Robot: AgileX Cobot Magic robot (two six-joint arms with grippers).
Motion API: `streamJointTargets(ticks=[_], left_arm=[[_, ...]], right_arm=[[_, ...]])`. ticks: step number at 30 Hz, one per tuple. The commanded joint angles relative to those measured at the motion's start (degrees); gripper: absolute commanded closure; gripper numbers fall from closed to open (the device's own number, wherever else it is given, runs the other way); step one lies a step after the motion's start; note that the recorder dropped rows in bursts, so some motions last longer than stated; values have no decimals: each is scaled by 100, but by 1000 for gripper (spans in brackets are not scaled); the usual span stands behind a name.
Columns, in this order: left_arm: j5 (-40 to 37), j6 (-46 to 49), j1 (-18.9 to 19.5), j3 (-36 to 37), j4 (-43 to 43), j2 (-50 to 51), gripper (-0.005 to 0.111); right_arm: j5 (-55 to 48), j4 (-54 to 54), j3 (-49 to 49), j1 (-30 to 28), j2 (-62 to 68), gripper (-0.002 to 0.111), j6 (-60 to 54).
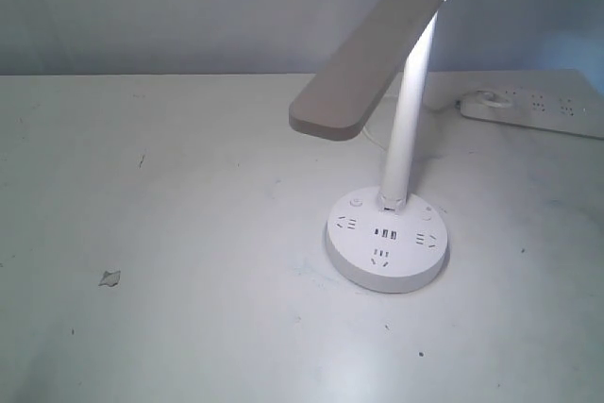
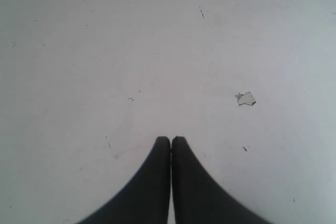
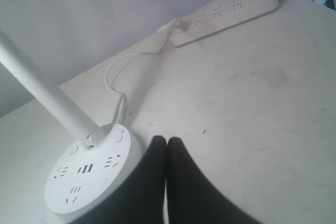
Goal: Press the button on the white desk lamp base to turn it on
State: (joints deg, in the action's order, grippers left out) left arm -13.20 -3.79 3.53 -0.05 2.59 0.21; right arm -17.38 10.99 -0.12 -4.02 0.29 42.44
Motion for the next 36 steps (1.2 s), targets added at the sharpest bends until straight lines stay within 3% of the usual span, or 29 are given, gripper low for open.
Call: streamJointTargets(ticks=[1, 8, 16, 23, 29, 36], left_arm=[[-9, 10, -24, 5, -36, -21, 107], [-9, 10, -24, 5, -36, -21, 107], [-9, 10, -24, 5, -36, -21, 107], [-9, 10, -24, 5, -36, -21, 107], [-9, 10, -24, 5, -36, -21, 107], [-9, 10, -24, 5, -36, -21, 107]], right_arm=[[-77, 0, 12, 1, -29, 108, -10], [-231, -240, 12, 1, -29, 108, -218], [-231, -536, 12, 1, -29, 108, -3333], [-231, -744, 12, 1, -29, 108, -3427], [-231, -1872, 12, 1, -29, 108, -3427], [-231, -1873, 12, 1, -29, 108, -3427]])
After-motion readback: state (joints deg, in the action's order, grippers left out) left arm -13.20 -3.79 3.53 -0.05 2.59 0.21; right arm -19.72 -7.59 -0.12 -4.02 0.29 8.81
